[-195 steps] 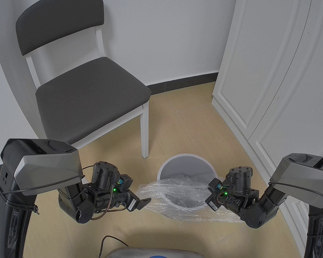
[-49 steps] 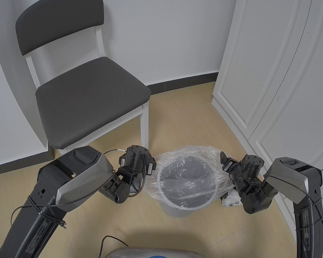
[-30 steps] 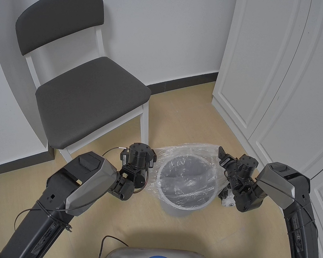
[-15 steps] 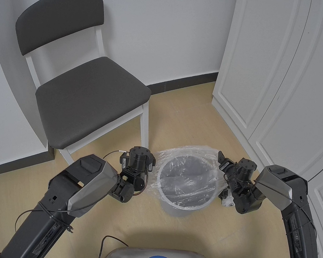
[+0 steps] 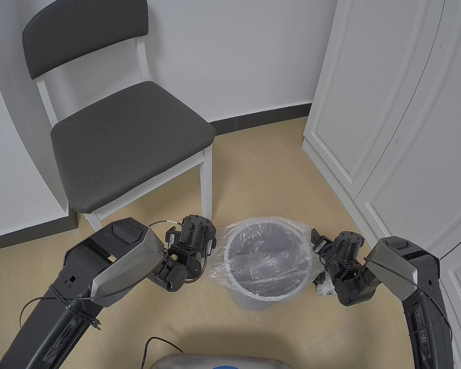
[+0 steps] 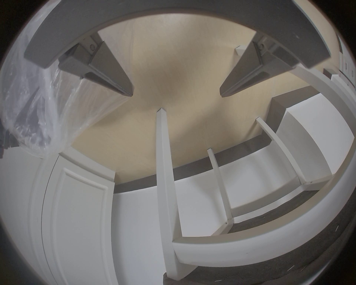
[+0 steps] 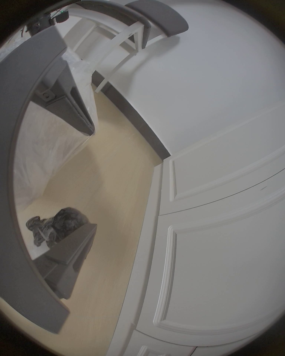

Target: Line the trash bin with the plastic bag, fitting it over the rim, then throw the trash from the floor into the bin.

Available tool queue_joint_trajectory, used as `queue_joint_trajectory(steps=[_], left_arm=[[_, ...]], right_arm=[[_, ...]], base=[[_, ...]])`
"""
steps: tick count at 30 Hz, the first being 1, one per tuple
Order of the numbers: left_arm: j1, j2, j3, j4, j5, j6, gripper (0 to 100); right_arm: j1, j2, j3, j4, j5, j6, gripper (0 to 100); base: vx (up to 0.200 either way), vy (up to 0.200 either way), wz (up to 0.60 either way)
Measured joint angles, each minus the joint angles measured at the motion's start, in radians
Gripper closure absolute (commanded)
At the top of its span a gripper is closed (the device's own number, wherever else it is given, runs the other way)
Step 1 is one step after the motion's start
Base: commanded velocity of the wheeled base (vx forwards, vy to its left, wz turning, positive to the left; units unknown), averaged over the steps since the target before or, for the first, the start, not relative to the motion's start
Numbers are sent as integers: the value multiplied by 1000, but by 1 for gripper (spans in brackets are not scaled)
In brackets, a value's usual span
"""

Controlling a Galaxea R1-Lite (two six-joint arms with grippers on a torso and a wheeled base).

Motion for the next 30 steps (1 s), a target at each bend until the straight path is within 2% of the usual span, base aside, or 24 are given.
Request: queue_joint_trajectory(steps=[6,11,19,30], left_arm=[[1,-45,92,26,-20,15,0],[1,-95,199,31,-86,40,0],[2,-138,226,32,-98,39,0],[1,-203,270,30,-113,28,0]], right_arm=[[0,-19,40,57,0,-28,0],[0,-49,96,95,9,-48,0],[-1,-108,163,91,16,-66,0],[-26,-304,384,132,81,-217,0]], base=[[0,0,0],[0,0,0],[0,0,0],[0,0,0]])
